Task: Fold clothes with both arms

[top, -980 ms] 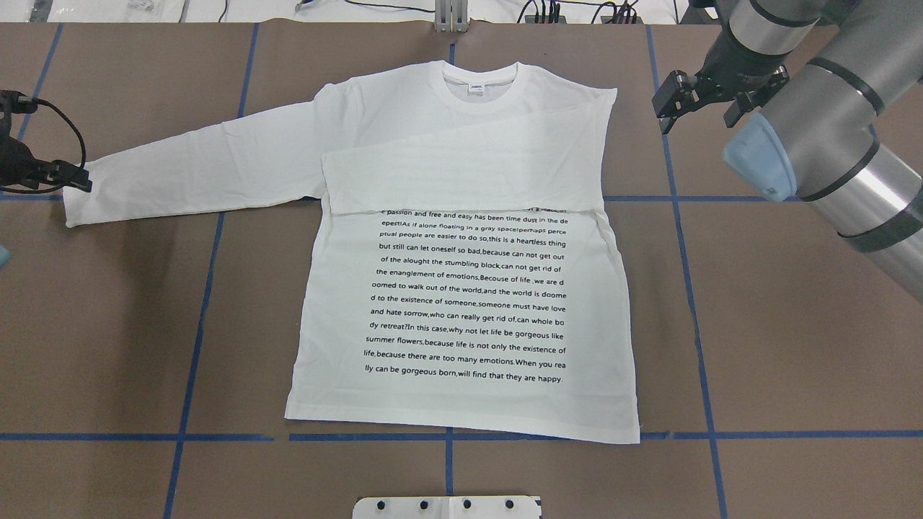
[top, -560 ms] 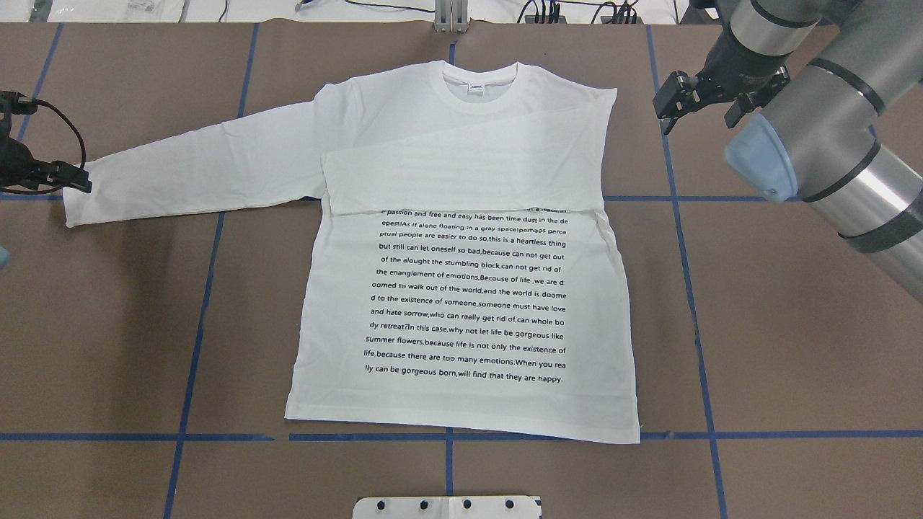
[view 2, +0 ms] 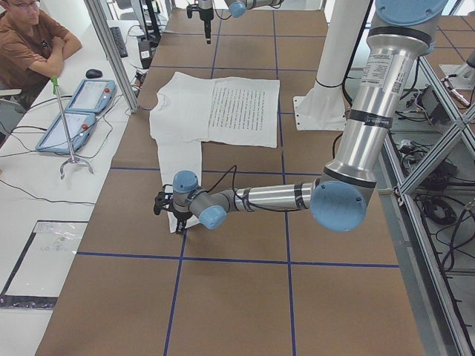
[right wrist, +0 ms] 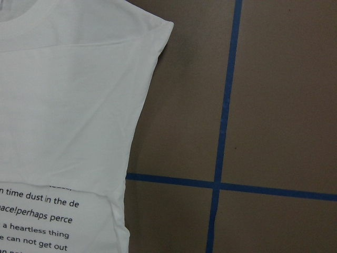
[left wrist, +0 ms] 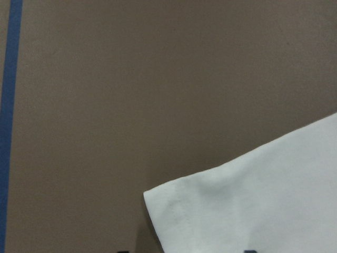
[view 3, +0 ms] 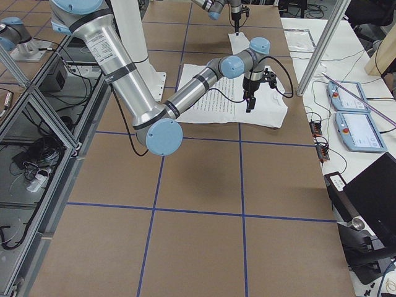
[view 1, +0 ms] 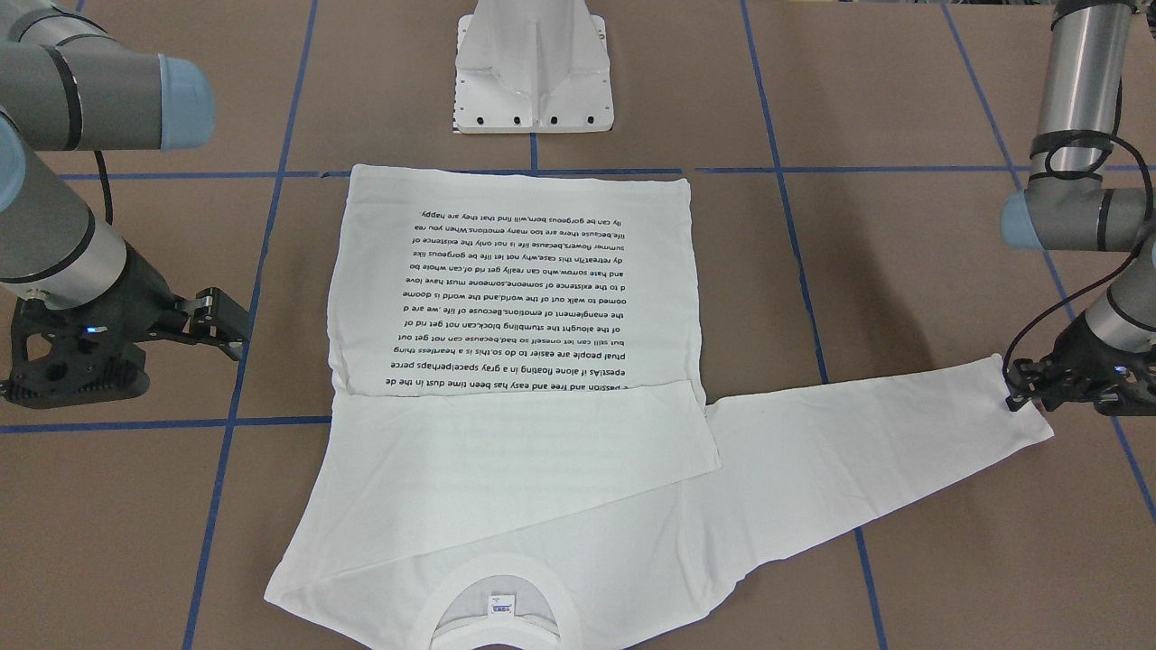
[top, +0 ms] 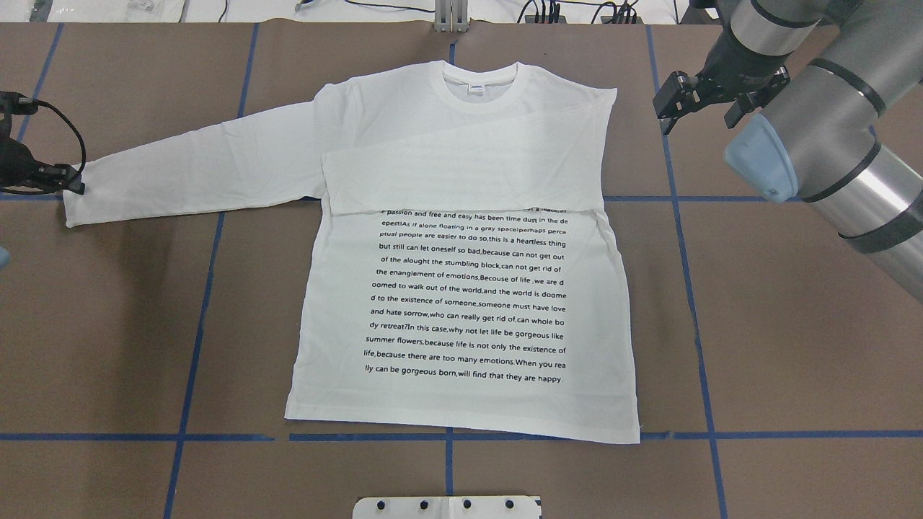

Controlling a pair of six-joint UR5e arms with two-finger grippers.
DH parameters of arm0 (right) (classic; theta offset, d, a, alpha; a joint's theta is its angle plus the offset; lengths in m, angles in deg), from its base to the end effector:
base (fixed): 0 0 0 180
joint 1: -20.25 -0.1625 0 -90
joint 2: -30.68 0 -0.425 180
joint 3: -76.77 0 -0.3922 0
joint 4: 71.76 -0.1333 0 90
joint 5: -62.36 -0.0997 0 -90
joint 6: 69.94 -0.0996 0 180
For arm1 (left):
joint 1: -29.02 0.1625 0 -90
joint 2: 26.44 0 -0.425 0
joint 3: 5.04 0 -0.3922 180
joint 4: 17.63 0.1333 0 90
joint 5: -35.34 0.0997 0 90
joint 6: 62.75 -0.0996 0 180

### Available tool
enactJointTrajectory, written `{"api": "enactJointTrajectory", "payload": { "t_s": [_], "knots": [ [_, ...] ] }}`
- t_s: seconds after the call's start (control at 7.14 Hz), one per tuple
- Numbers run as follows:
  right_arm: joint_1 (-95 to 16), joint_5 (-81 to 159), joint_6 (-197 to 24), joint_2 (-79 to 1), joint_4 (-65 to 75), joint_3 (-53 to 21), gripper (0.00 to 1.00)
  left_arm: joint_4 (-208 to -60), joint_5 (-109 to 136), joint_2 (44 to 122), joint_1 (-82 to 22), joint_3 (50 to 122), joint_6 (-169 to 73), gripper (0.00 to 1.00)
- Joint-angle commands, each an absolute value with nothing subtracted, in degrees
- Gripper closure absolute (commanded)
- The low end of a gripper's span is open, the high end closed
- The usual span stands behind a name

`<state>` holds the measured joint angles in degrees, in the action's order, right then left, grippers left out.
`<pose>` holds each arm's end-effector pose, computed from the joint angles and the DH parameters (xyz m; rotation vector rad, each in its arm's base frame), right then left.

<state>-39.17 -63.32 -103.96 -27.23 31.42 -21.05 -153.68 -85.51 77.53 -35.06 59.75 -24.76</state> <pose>-0.2670 -0.5996 0.2984 0.0548 -0.7573 -0.0881 0.1962 -0.5917 0.6647 0.2265 0.7554 -0.0361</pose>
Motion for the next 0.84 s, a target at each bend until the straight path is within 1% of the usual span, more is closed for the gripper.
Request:
{"api": "enactJointTrajectory", "payload": {
  "t_s": [0.0,0.56,0.7],
  "knots": [
    [-39.3,-63.3,-104.0,-27.2,31.4,-21.1,0.00,-154.0,-85.5,77.5,-35.1,59.7,-24.7,0.56],
    [-39.3,-63.3,-104.0,-27.2,31.4,-21.1,0.00,-154.8,-85.5,77.4,-35.1,59.4,-24.7,0.55],
    [-39.4,-63.4,-104.0,-27.2,31.4,-21.1,0.00,-154.8,-85.5,77.4,-35.1,59.5,-24.5,0.60]
  ]
}}
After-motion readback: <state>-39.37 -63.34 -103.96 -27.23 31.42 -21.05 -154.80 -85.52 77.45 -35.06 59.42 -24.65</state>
